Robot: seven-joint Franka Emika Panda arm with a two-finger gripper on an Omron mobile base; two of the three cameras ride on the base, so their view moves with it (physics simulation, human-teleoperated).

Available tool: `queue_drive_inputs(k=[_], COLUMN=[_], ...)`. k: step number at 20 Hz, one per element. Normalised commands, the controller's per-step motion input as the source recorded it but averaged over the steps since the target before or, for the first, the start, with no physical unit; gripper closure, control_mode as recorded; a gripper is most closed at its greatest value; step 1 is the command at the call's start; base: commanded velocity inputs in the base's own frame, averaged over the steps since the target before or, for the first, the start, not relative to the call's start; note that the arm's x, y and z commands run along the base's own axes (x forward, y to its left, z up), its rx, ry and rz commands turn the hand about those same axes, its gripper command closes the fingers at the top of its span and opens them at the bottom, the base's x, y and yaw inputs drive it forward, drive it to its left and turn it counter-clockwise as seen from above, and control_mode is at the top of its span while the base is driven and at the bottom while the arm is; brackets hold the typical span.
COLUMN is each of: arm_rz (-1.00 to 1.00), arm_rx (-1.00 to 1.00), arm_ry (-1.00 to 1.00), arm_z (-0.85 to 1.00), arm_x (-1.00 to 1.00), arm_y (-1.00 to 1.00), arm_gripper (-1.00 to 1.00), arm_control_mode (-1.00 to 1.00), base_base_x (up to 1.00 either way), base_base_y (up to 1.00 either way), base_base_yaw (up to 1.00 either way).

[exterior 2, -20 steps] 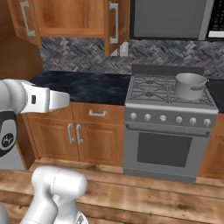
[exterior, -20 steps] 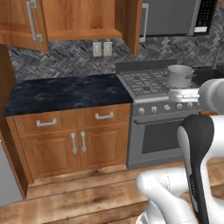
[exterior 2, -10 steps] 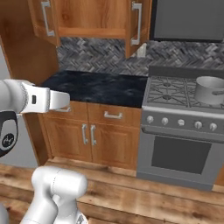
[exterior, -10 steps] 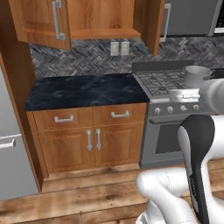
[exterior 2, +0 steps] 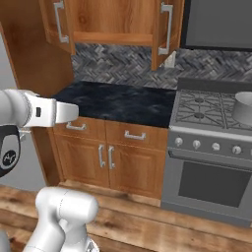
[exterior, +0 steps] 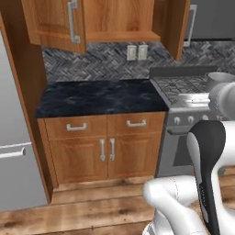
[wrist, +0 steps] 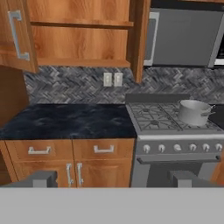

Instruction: Open the cabinet and move the ladle to the pot. Then close the cabinet.

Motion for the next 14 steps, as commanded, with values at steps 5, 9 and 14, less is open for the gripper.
queue_drive_inputs(k=[5, 9, 14], arm_rz=[0.0, 0.0, 0.0], arm_rx=[0.0, 0.0, 0.0], arm_ry=[0.0, 0.0, 0.0], arm_z=[0.0, 0.0, 0.0], arm_x=[0.0, 0.0, 0.0], arm_y=[0.0, 0.0, 0.0], arm_gripper=[-1.0, -1.0, -1.0], arm_control_mode=[1.0, 1.0, 1.0], base_base_x=[0.51, 0.53, 0.58], base_base_y=[0.08, 0.09, 0.18], base_base_yaw=[0.02, 0.01, 0.01])
